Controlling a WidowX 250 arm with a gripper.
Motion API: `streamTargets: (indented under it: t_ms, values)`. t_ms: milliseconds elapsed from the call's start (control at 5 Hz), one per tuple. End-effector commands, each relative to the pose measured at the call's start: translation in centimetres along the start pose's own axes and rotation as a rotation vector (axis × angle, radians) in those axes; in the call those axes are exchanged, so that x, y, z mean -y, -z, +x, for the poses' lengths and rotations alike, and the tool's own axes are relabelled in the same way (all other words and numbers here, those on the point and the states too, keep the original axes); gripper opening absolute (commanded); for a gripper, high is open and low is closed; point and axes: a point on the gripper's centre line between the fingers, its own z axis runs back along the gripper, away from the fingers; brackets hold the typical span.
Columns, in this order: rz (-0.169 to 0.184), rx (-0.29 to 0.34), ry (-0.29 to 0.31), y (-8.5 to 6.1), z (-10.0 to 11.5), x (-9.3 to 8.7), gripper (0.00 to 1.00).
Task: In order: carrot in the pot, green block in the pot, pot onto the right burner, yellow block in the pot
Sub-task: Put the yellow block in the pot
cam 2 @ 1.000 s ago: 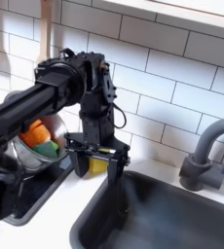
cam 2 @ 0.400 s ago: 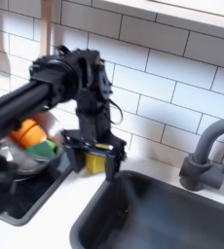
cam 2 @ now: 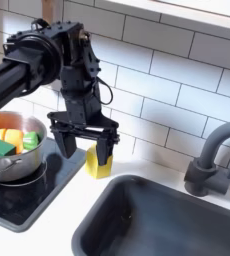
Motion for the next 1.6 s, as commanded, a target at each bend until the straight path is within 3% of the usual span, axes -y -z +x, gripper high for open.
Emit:
streamTargets:
  t_ms: [0, 200, 600, 800, 1000, 1400]
  values:
    - [0.003, -0.029, 0.005, 1.1, -0.1, 0.0, 1.00]
    - [0.000, -0.061, 0.007, 2.2, -1.0, -0.1, 1.00]
    - [0.010, -0.060, 0.011, 2.4, -0.6, -0.5, 1.00]
    - [0.019, -0.076, 0.026, 3.3, -0.7, -0.1, 1.00]
    - [0.016, -0.127, 0.027, 5.1, -1.1, -0.3, 1.00]
    - [0.034, -0.111, 0.038, 4.9, -0.4, -0.1, 1.00]
